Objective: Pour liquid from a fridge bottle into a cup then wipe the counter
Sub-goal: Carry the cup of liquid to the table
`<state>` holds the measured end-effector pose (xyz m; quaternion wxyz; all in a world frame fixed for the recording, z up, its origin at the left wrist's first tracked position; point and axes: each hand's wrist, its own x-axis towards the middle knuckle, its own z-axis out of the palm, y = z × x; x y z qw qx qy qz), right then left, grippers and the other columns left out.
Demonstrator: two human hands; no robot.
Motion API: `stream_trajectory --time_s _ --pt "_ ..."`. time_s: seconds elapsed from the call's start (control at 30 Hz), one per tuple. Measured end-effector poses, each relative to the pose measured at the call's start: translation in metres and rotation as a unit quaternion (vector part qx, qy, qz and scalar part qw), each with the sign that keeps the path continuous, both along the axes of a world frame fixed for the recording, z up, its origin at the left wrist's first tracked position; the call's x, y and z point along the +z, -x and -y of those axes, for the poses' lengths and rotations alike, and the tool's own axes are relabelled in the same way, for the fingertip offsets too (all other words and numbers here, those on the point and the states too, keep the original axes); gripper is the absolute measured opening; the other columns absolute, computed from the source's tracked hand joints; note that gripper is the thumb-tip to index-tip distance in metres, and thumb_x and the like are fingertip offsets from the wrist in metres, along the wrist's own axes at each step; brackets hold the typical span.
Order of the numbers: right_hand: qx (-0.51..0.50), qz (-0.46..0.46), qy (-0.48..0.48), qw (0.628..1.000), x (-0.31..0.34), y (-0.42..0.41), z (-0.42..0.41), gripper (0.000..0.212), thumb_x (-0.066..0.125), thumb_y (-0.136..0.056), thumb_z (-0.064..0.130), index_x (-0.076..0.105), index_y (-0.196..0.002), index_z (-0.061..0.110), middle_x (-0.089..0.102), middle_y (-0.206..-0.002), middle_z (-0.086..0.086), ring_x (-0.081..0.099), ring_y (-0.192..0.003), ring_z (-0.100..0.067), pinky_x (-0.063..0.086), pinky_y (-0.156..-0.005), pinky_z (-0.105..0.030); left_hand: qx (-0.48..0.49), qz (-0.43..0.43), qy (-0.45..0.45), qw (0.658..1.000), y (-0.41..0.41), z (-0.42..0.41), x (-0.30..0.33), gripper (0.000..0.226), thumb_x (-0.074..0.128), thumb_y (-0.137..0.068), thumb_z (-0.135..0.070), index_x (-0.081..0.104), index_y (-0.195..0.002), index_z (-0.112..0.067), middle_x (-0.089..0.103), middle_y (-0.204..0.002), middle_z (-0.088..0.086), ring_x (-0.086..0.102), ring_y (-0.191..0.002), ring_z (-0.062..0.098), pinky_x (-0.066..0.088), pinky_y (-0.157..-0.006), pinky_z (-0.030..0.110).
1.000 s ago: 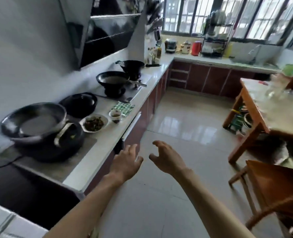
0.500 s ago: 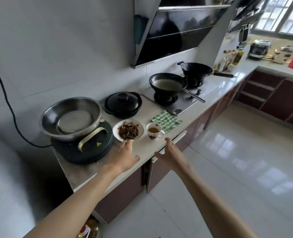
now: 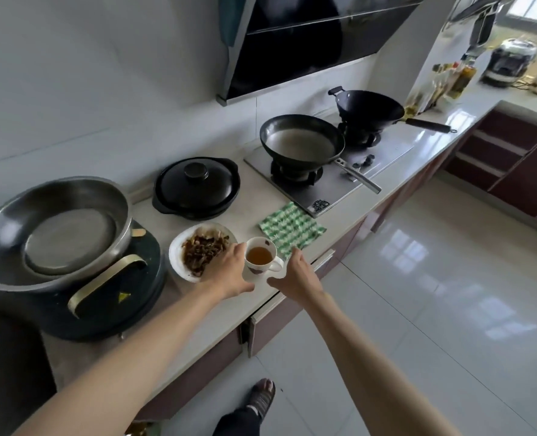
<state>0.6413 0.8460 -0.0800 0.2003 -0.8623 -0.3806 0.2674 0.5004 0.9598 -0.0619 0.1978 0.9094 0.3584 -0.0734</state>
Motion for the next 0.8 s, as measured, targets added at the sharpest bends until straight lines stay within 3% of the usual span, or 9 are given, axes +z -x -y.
stream_trajectory --time_s 0.17,0.27,0.4,0.5,0.57,0.7,0.8 --pt "0.027 0.008 0.03 0.999 -0.03 -0.033 -0.043 0.115 0.083 -0.079 0.037 0.006 -0.157 0.003 0.031 -0.16 -0.016 0.037 -0.144 -0.032 0.039 -0.113 -0.041 -0.054 -0.028 -0.016 0.998 -0.057 -0.045 -0.038 0.116 0.083 -0.07 -0.046 0.012 -0.155 -0.012 0.028 -0.158 0.009 0.033 -0.144 0.029 0.034 -0.115 0.042" --pt "0.048 -0.002 0.034 0.998 -0.049 -0.048 -0.063 0.121 0.085 -0.078 0.038 0.002 -0.158 0.002 0.023 -0.164 -0.016 0.035 -0.146 -0.032 0.039 -0.114 -0.043 -0.083 -0.053 -0.029 0.995 -0.079 -0.068 -0.055 0.127 0.082 -0.069 -0.051 0.003 -0.159 -0.009 0.019 -0.164 0.011 0.023 -0.15 0.029 0.023 -0.121 0.043" --pt "0.048 -0.032 0.02 0.998 -0.077 -0.06 -0.081 0.119 0.087 -0.075 0.035 0.009 -0.157 0.0 0.029 -0.163 -0.017 0.036 -0.146 -0.031 0.038 -0.115 -0.04 -0.082 -0.07 0.018 0.994 -0.098 -0.084 -0.075 0.122 0.083 -0.068 -0.048 0.008 -0.158 -0.011 0.029 -0.158 0.009 0.034 -0.144 0.03 0.033 -0.115 0.045" --pt "0.05 -0.048 -0.002 0.998 -0.087 -0.057 -0.081 0.101 0.089 -0.072 0.033 0.029 -0.15 0.008 0.051 -0.145 -0.013 0.051 -0.131 -0.03 0.048 -0.101 -0.041 -0.062 -0.041 0.044 0.996 -0.095 -0.082 -0.081 0.117 0.086 -0.064 -0.047 0.018 -0.153 -0.012 0.034 -0.149 0.008 0.043 -0.136 0.031 0.045 -0.105 0.044" --pt "0.051 -0.06 -0.016 0.997 -0.099 -0.062 -0.082 0.09 0.09 -0.07 0.031 0.039 -0.142 0.013 0.057 -0.132 -0.009 0.056 -0.119 -0.027 0.05 -0.092 -0.041 -0.056 -0.031 0.063 0.996 -0.1 -0.084 -0.087 0.114 0.086 -0.062 -0.047 0.022 -0.151 -0.013 0.036 -0.146 0.006 0.044 -0.133 0.03 0.047 -0.101 0.043" --pt "0.053 -0.073 -0.02 0.996 -0.102 -0.072 -0.079 0.086 0.091 -0.068 0.031 0.044 -0.138 0.014 0.061 -0.124 -0.008 0.06 -0.108 -0.027 0.045 -0.079 -0.031 -0.051 -0.022 0.089 0.994 -0.103 -0.083 -0.085 0.11 0.086 -0.056 -0.046 0.029 -0.146 -0.016 0.04 -0.14 0.003 0.046 -0.128 0.028 0.047 -0.1 0.041" --pt "0.043 -0.073 -0.029 0.996 -0.093 -0.088 -0.068 0.082 0.091 -0.069 0.028 0.046 -0.135 0.012 0.062 -0.124 -0.009 0.058 -0.108 -0.027 0.047 -0.081 -0.033 -0.065 -0.013 0.096 0.993 -0.117 -0.081 -0.072 0.111 0.085 -0.055 -0.047 0.03 -0.146 -0.018 0.041 -0.139 0.001 0.045 -0.128 0.027 0.046 -0.099 0.039"
